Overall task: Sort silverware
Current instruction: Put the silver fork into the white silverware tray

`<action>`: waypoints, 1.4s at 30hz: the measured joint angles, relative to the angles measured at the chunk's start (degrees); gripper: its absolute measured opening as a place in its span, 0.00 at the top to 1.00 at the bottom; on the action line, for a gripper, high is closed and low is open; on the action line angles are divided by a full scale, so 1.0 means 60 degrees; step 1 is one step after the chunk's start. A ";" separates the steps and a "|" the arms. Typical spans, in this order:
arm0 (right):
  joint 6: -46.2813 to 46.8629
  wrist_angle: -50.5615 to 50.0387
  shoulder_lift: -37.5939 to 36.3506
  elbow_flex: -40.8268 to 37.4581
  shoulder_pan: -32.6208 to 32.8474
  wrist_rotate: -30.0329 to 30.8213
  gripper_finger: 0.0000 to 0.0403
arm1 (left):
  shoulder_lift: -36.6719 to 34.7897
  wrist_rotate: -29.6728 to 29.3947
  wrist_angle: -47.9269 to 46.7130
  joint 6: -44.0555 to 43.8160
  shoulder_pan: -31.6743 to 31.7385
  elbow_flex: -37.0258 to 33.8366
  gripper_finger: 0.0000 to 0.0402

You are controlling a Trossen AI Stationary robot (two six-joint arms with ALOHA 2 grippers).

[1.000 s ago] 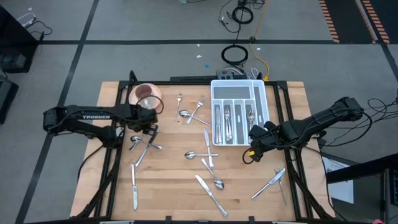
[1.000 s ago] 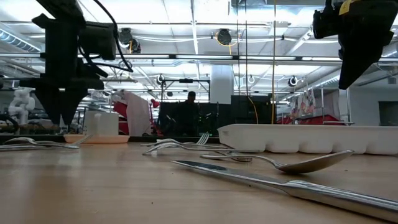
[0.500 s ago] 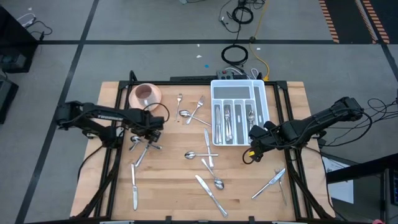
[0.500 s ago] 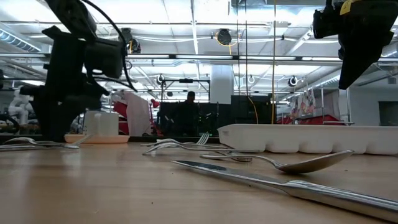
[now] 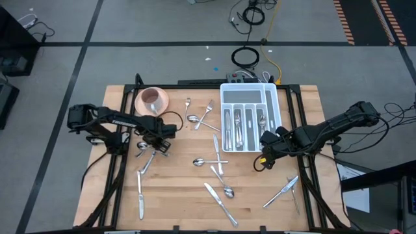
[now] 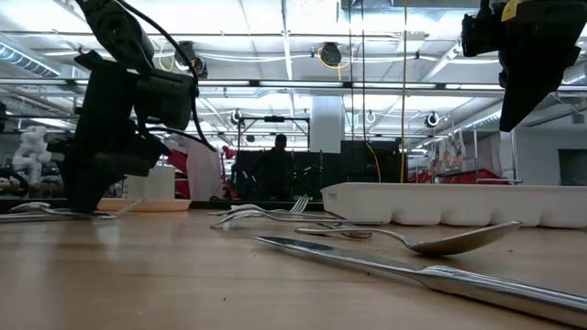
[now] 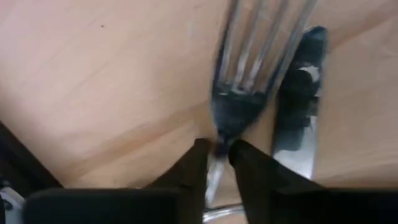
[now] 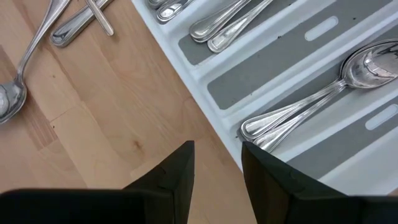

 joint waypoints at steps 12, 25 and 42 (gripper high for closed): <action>0.0011 0.0046 0.0000 0.0000 0.0000 0.0002 0.69 | -0.0069 -0.0264 0.0005 -0.0334 0.0000 0.0146 0.96; -0.0009 0.0289 0.0004 0.0000 0.0000 0.0009 0.69 | -0.0156 -0.2024 0.0631 -0.0844 0.0033 0.0999 0.96; 0.0081 0.0541 0.0004 0.0000 0.0000 0.0081 0.69 | -0.0156 -0.1894 -0.0360 -0.0845 0.0969 0.3409 0.96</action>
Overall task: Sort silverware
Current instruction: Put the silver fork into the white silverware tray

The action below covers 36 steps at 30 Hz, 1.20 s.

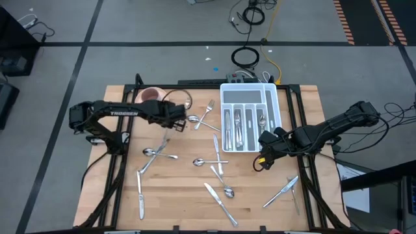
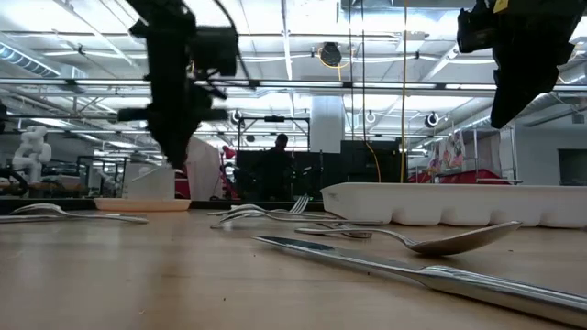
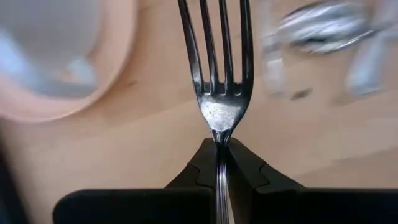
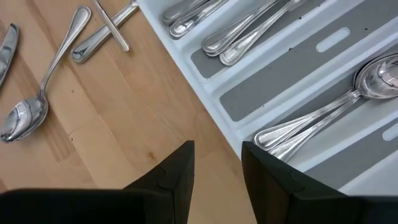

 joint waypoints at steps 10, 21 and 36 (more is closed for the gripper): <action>0.0433 0.0027 0.0000 0.0000 0.0000 0.0478 0.69 | 0.0082 0.0174 0.1849 -0.0474 0.0018 0.2048 0.96; 0.2225 0.0008 0.0000 0.0000 0.0007 0.0065 0.69 | 0.2202 0.0750 0.3304 -0.0710 -0.0051 0.4093 0.96; 0.4310 0.0225 -0.0513 0.0000 0.1123 -0.0597 0.69 | 0.5227 0.1439 0.3267 -0.0984 -0.0474 0.7507 0.96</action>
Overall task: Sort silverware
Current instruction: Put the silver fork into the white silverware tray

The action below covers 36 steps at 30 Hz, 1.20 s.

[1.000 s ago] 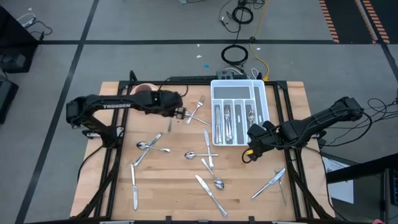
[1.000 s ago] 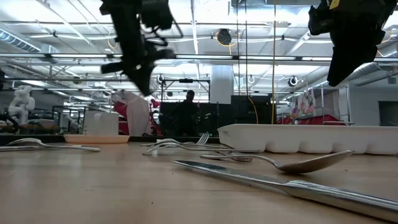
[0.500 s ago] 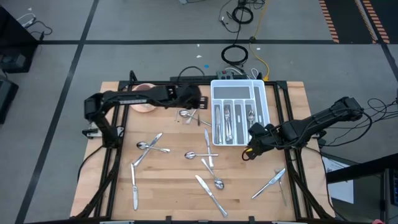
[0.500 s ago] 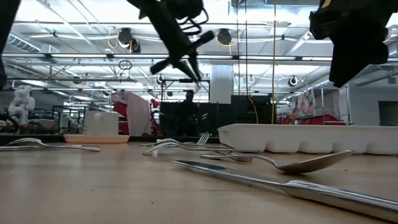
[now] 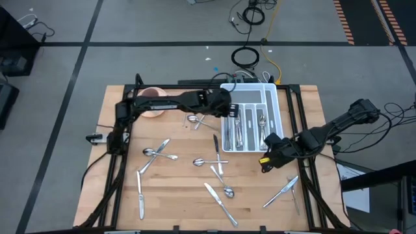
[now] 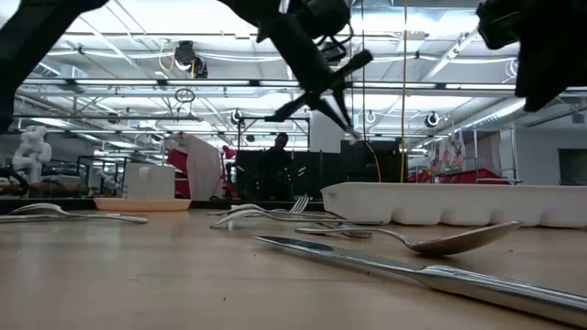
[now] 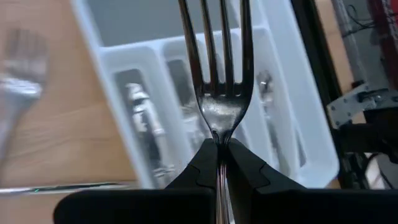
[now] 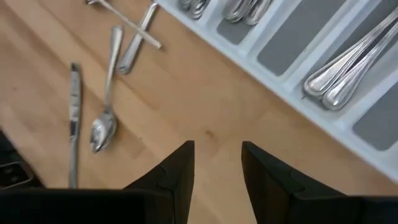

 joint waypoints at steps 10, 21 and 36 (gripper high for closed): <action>0.0909 -0.0006 -0.0081 0.0000 0.0848 0.0076 0.69 | 0.1424 -0.0063 0.0005 -0.0494 -0.0160 0.1532 0.96; 0.1111 0.0020 -0.0081 0.0000 0.1245 0.0543 0.69 | 0.1971 -0.0037 0.0571 -0.1256 -0.0182 0.1548 0.96; 0.1042 0.0067 -0.0081 0.0000 0.1241 0.0608 0.69 | 0.2629 0.0002 0.1081 -0.1005 -0.0330 0.1539 0.96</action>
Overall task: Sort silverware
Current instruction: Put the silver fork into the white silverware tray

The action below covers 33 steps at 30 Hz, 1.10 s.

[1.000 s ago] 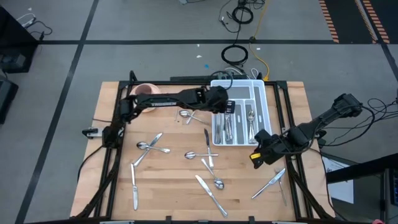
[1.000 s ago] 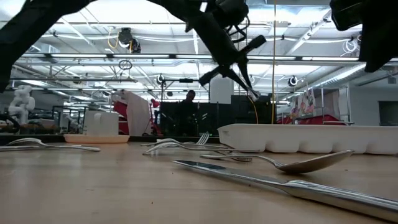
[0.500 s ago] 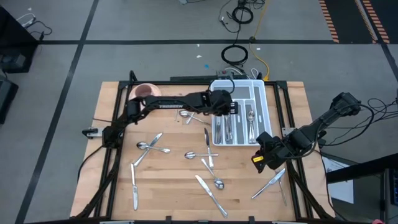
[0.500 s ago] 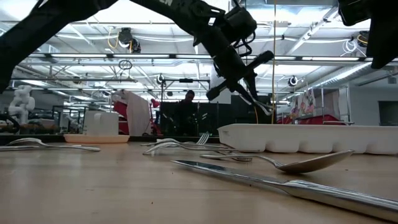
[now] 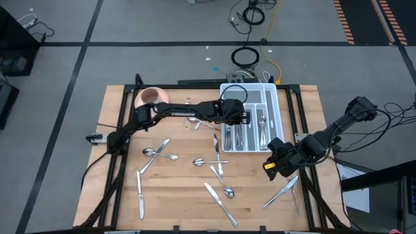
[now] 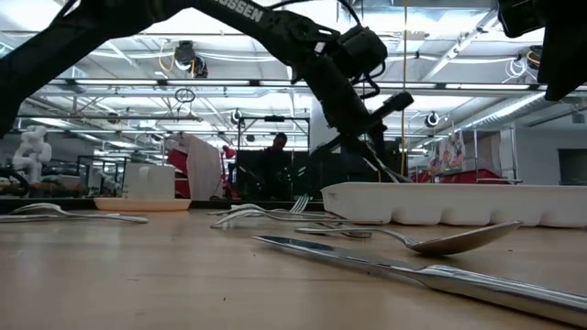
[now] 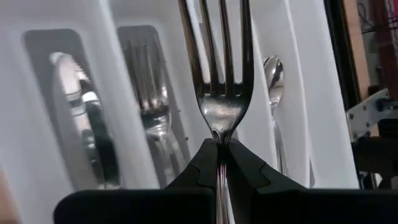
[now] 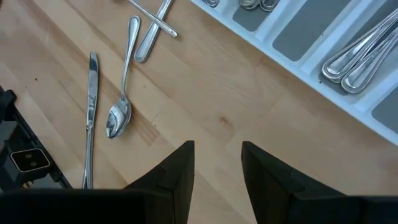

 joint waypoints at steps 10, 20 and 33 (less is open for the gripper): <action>-0.0103 -0.0004 0.0003 0.0004 0.0000 -0.0001 0.69 | 0.0442 0.0449 -0.0115 0.0007 -0.0104 -0.0004 0.96; -0.0423 0.0048 0.0003 0.0004 0.0000 0.0230 0.69 | 0.0512 0.0240 -0.0411 -0.0002 -0.0093 -0.0004 0.96; -0.0484 0.0225 0.0007 0.0004 0.0000 0.0207 0.69 | 0.0737 0.0813 -0.0354 -0.0259 -0.0067 0.0007 0.95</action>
